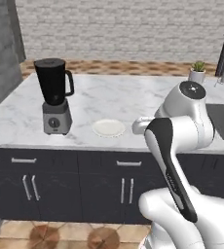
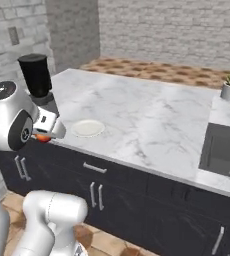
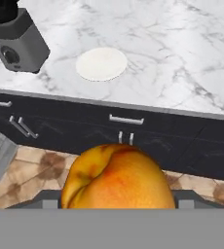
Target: Pick the pear and peach from the fridge and place them on the plate next to the blender to make a fruit smoothie.
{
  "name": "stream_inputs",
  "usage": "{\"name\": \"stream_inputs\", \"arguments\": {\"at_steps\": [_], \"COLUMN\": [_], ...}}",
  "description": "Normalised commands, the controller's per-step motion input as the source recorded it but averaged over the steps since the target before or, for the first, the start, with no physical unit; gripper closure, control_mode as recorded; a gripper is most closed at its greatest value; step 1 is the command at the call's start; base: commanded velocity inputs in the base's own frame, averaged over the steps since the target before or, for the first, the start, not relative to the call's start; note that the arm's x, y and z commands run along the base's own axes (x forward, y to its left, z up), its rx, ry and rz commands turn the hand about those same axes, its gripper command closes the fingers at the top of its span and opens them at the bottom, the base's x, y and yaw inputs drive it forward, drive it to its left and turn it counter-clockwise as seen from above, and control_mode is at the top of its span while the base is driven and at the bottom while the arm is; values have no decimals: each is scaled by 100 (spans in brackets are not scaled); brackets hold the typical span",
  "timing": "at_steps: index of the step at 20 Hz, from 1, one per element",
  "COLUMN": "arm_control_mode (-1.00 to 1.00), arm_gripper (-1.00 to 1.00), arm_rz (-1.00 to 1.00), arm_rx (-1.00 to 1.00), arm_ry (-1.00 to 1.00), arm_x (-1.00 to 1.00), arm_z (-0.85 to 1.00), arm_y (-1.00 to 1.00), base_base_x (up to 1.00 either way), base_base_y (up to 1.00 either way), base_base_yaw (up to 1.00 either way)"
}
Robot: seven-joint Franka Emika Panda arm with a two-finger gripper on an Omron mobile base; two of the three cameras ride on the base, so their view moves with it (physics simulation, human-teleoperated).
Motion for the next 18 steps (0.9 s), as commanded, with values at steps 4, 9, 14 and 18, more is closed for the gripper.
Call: {"name": "stream_inputs", "arguments": {"at_steps": [4, 9, 14, 18], "arm_control_mode": [100, 100, 100, 100], "arm_gripper": [100, 100, 100, 100], "arm_rz": [0, 0, 0, 0], "arm_rx": [0, 0, 0, 0], "arm_ry": [0, 0, 0, 0], "arm_x": [0, 0, 0, 0], "arm_z": [0, 0, 0, 0], "arm_y": [0, 0, 0, 0], "base_base_x": [78, 49, 54, 19], "base_base_y": [89, 14, 2, 0], "base_base_yaw": [-46, -13, -13, -11]}}
